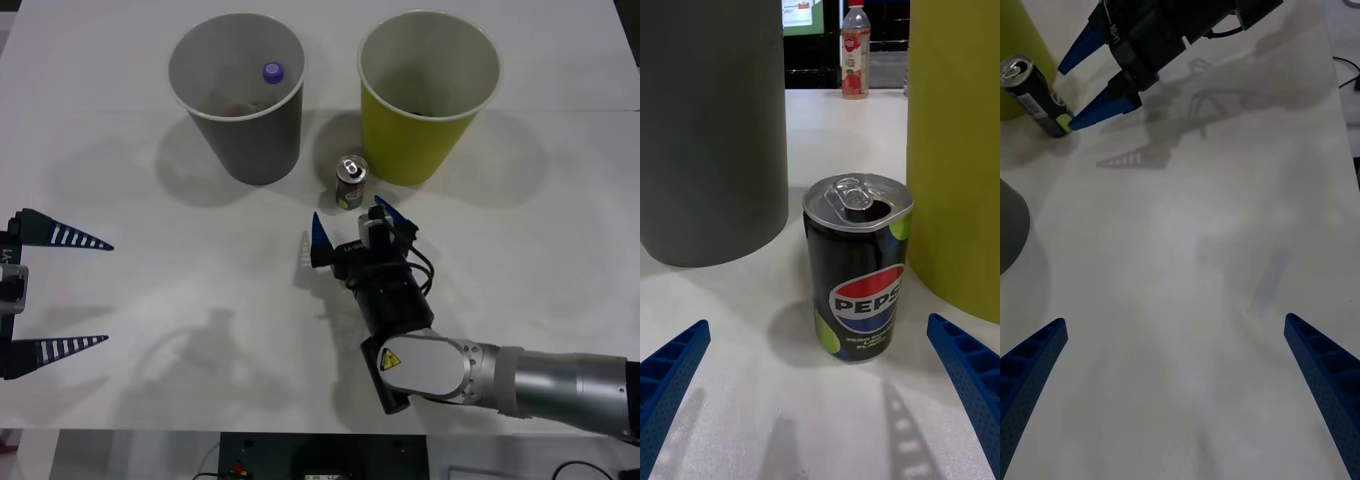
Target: Put the can into the green bin and the plastic bottle into the gray bin
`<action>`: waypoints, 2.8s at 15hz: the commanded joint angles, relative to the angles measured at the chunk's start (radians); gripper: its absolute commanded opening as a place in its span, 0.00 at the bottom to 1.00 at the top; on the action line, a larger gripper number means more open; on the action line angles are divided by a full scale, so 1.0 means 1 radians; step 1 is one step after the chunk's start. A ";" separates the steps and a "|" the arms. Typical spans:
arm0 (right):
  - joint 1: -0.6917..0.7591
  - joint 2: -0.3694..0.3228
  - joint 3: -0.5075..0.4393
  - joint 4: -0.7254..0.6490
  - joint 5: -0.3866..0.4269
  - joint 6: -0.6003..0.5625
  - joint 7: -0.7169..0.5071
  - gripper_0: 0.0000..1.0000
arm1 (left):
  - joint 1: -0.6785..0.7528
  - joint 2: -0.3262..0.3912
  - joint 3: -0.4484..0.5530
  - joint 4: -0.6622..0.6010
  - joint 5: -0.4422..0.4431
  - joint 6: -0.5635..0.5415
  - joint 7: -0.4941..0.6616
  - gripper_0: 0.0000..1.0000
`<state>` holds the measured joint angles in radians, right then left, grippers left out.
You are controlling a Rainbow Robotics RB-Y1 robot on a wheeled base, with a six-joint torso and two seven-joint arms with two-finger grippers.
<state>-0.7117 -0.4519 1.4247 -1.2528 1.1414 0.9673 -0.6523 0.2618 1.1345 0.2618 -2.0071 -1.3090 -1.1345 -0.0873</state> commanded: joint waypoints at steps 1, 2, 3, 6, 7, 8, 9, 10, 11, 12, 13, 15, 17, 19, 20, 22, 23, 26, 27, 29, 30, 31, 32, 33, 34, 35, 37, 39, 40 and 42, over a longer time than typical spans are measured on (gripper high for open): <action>-0.011 0.028 -0.016 0.047 -0.005 -0.009 0.000 1.00 | 0.000 0.000 0.000 0.000 0.000 0.000 0.000 1.00; -0.020 0.042 -0.021 0.062 -0.022 -0.009 0.003 1.00 | 0.000 0.000 0.000 0.000 0.000 0.000 0.000 1.00; -0.026 0.050 -0.024 0.073 -0.028 -0.009 0.005 1.00 | 0.000 0.000 0.000 0.000 0.000 0.000 0.000 1.00; -0.037 0.078 -0.041 0.107 -0.057 -0.009 0.011 1.00 | 0.000 0.000 0.000 0.000 0.000 0.000 0.000 1.00; -0.040 0.090 -0.050 0.122 -0.058 -0.009 0.013 1.00 | 0.000 0.000 0.000 0.000 0.000 0.000 0.000 1.00; -0.042 0.102 -0.056 0.136 -0.058 -0.009 0.013 1.00 | 0.000 0.000 0.000 0.000 0.000 0.000 0.000 1.00; -0.045 0.114 -0.062 0.153 -0.065 -0.009 0.014 1.00 | 0.000 0.000 0.000 0.000 0.000 0.000 0.000 1.00; -0.048 0.127 -0.069 0.168 -0.072 -0.009 0.017 1.00 | 0.000 0.000 0.000 0.000 0.000 0.000 0.000 1.00; -0.051 0.137 -0.078 0.188 -0.072 -0.009 0.019 1.00 | 0.000 0.000 0.000 0.000 0.000 0.000 0.000 1.00; -0.054 0.147 -0.085 0.207 -0.072 -0.009 0.019 1.00 | 0.000 0.000 0.000 0.000 0.000 0.000 0.000 1.00; -0.057 0.154 -0.093 0.222 -0.072 -0.009 0.020 1.00 | 0.000 0.000 0.000 0.000 0.000 0.000 0.000 1.00; -0.058 0.162 -0.101 0.231 -0.080 -0.009 0.022 1.00 | 0.000 0.000 0.000 0.000 0.000 0.000 0.000 1.00; -0.065 0.165 -0.105 0.231 -0.095 -0.009 0.030 1.00 | 0.000 0.000 0.000 0.000 0.000 0.000 0.000 1.00; -0.069 0.168 -0.113 0.233 -0.100 -0.009 0.039 1.00 | 0.000 0.000 0.000 0.000 0.000 0.000 0.000 1.00; -0.071 0.168 -0.113 0.233 -0.101 -0.010 0.042 1.00 | 0.000 0.000 0.000 0.000 0.000 0.000 0.000 1.00; -0.071 0.168 -0.113 0.233 -0.107 -0.010 0.048 1.00 | 0.000 0.000 0.000 0.000 0.000 0.000 0.000 1.00; -0.071 0.168 -0.113 0.233 -0.107 -0.010 0.048 1.00 | 0.000 0.000 0.000 0.000 0.000 0.000 0.000 1.00; -0.069 0.168 -0.113 0.233 -0.109 -0.013 0.056 0.31 | 0.000 0.000 0.000 0.000 0.000 0.000 0.000 1.00; -0.069 0.168 -0.113 0.233 -0.107 -0.019 0.057 0.00 | 0.000 0.000 0.000 0.000 0.000 0.000 0.000 1.00; -0.068 0.167 -0.113 0.233 -0.107 -0.024 0.059 0.00 | 0.000 0.000 0.000 0.000 0.000 0.000 0.000 1.00; -0.068 0.167 -0.113 0.233 -0.107 -0.024 0.059 0.00 | 0.000 0.000 0.000 0.000 0.000 0.000 0.000 1.00; -0.068 0.167 -0.113 0.233 -0.107 -0.024 0.059 0.00 | 0.000 0.000 0.000 0.000 0.000 0.000 0.000 1.00; -0.068 0.167 -0.113 0.233 -0.107 -0.024 0.060 0.00 | 0.000 0.000 0.000 0.000 0.000 0.000 0.000 1.00; -0.068 0.167 -0.113 0.233 -0.107 -0.024 0.060 0.00 | 0.000 0.000 0.000 0.000 0.000 0.000 0.000 1.00; -0.068 0.167 -0.112 0.231 -0.107 -0.024 0.062 0.00 | 0.000 0.000 0.000 0.000 0.000 0.000 0.000 1.00; -0.066 0.165 -0.112 0.227 -0.107 -0.024 0.063 0.00 | 0.000 0.000 0.000 0.000 0.000 0.000 0.000 1.00; -0.063 0.151 -0.112 0.199 -0.104 -0.022 0.066 0.00 | 0.000 0.000 0.000 0.000 0.000 0.000 0.000 1.00; -0.054 0.114 -0.112 0.142 -0.092 -0.024 0.077 0.00 | 0.000 0.000 0.000 0.000 0.000 0.000 0.000 1.00; -0.049 0.094 -0.112 0.115 -0.089 -0.024 0.085 0.00 | 0.000 0.000 0.000 0.000 0.000 0.000 0.000 1.00; -0.042 0.050 -0.112 0.058 -0.069 -0.056 0.103 0.00 | 0.000 0.000 0.000 0.000 0.000 0.000 0.000 1.00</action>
<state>-0.7557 -0.3872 1.3129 -1.1792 1.0652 0.9219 -0.5552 0.2618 1.1345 0.2618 -2.0071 -1.3090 -1.1345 -0.0873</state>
